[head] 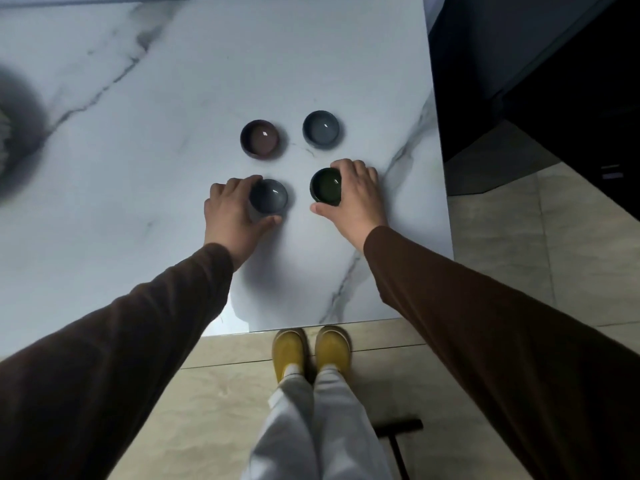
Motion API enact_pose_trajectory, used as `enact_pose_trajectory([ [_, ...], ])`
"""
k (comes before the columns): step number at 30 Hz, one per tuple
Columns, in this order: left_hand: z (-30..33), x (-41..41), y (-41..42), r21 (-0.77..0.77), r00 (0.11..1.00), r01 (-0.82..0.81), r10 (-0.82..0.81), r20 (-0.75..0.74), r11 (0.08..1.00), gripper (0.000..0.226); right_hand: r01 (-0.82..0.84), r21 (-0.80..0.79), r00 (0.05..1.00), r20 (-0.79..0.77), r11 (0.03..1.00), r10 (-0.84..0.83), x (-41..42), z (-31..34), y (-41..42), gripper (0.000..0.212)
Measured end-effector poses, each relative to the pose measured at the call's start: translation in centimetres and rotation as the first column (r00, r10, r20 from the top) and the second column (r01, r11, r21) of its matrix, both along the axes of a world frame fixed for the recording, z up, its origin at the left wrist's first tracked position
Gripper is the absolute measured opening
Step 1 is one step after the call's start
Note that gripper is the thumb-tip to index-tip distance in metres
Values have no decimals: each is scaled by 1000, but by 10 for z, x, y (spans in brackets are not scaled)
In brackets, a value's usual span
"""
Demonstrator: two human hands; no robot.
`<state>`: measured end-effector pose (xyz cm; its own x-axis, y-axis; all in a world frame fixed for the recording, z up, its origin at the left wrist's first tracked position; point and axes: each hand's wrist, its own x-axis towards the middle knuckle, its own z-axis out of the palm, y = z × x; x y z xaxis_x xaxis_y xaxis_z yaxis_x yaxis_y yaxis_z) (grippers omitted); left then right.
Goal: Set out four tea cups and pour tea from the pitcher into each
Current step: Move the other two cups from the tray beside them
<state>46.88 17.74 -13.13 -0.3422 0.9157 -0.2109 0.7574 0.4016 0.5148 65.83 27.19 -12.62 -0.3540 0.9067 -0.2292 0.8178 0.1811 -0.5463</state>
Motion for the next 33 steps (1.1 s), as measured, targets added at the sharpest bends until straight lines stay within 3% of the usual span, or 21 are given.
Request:
enact_pose_trajectory([
  [5, -2, -3, -3, -20, 1000, 23, -23, -20, 1000, 67, -10, 11, 1000, 12, 1000, 10, -5, -5, -3, 68],
  [11, 11, -3, -10, -64, 998, 40, -42, -40, 997, 85, -51, 14, 992, 118, 999, 49, -5, 8, -8, 87],
  [15, 36, -17, -33, -21, 998, 50, -51, -43, 999, 73, -58, 142, 993, 110, 988, 42, -10, 41, -24, 68],
  [20, 72, -59, -81, 15, 998, 19, -18, -67, 1000, 56, -137, 164, 990, 67, 977, 127, -47, 90, -63, 37],
  [33, 118, -228, -227, -4, 994, 7, -7, -113, 1000, 51, -147, 51, 988, -39, 988, 149, -228, 134, -217, 22],
])
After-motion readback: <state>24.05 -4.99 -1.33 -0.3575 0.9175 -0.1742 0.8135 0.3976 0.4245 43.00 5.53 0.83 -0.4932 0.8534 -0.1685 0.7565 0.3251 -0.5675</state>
